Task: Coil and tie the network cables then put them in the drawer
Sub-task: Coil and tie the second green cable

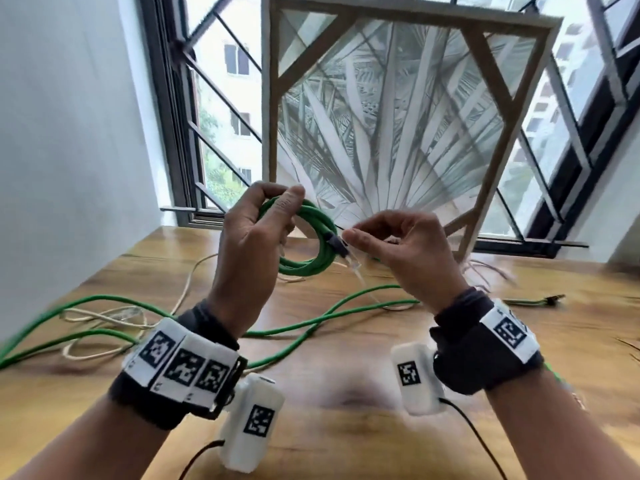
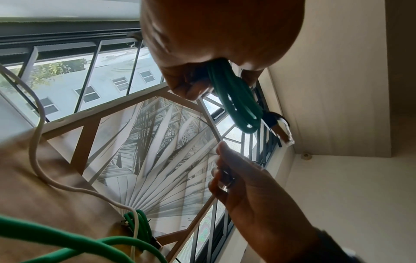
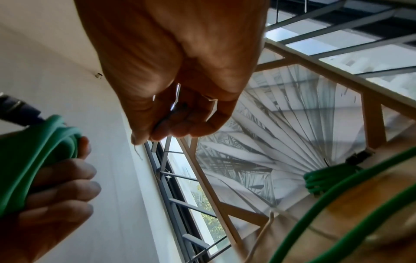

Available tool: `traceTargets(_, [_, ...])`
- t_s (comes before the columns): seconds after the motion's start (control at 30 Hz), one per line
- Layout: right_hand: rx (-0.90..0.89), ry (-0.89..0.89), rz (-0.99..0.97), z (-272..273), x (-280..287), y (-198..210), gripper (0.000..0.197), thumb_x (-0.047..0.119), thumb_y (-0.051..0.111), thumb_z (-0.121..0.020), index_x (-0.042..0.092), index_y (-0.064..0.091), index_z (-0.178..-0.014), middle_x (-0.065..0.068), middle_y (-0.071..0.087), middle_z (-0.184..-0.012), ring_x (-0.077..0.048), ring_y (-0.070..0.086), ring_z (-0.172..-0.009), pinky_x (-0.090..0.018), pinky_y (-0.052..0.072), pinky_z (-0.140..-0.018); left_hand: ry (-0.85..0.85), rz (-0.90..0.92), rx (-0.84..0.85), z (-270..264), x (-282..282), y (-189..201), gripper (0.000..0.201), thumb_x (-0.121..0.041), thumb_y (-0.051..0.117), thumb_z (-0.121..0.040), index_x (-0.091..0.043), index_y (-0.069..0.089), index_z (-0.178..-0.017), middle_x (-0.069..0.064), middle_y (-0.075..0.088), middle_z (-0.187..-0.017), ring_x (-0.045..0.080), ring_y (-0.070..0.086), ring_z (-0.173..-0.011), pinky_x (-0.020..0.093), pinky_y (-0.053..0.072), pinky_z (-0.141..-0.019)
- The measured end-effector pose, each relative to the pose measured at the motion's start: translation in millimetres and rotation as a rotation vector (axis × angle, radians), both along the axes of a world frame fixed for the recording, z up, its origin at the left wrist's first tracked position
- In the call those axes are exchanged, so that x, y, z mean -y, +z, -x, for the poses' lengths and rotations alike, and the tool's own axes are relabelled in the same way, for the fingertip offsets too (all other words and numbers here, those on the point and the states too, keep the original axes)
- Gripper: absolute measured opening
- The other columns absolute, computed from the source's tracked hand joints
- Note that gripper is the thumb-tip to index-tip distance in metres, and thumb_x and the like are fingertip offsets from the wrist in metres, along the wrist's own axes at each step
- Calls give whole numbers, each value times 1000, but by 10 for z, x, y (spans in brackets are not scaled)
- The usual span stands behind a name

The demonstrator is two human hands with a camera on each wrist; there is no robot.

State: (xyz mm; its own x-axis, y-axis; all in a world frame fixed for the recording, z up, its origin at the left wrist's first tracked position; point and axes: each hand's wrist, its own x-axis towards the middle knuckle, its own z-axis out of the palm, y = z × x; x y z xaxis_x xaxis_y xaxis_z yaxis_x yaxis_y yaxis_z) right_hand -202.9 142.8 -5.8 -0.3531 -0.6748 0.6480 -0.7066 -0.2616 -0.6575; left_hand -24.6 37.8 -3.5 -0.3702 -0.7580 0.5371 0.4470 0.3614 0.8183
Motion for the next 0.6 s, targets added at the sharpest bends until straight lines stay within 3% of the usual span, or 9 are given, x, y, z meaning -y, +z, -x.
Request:
traceTargets(0.1, [16,-20,-17,41,51,-123,9,23,77,-93,14,79,-89,1,75,-74,-8,68,-68,-43,60,-72,5,-18,28,-1,15,-4,21,-20,63,-103,-19,61,-82,-14,54,-59,5,42,-56,21,35,-53])
traceTargets(0.17, [-7,-25,-32,73,30,-186,10,22,74,-95,15,78,-89,2,75,-74,-11,68,-70,-46,59,-75,-21,-19,46,13,0,-30,23,-17,63,-103,-19,60,-81,-14,53,-58,4,41,-54,19,34,-51])
traceTargets(0.23, [-14,-18,-32,93,-14,-209,8,20,73,-96,14,78,-92,3,75,-75,-12,69,-72,-43,59,-75,-54,-4,81,30,-18,-49,24,-17,64,-103,-20,60,-79,-13,51,-58,4,39,-53,19,31,-50])
traceTargets(0.4, [40,87,-11,109,-71,-268,9,9,71,-96,3,77,-101,3,73,-75,1,65,-68,-16,50,-67,-97,1,120,44,-23,-88,21,-17,62,-103,-19,59,-82,-9,53,-62,6,38,-56,24,28,-53])
traceTargets(0.6, [147,246,-51,76,-43,-326,9,3,67,-96,4,75,-98,2,70,-75,-5,63,-68,-16,49,-66,-186,-50,95,14,51,-79,18,-23,62,-102,-16,56,-87,2,42,-69,10,33,-58,25,26,-53])
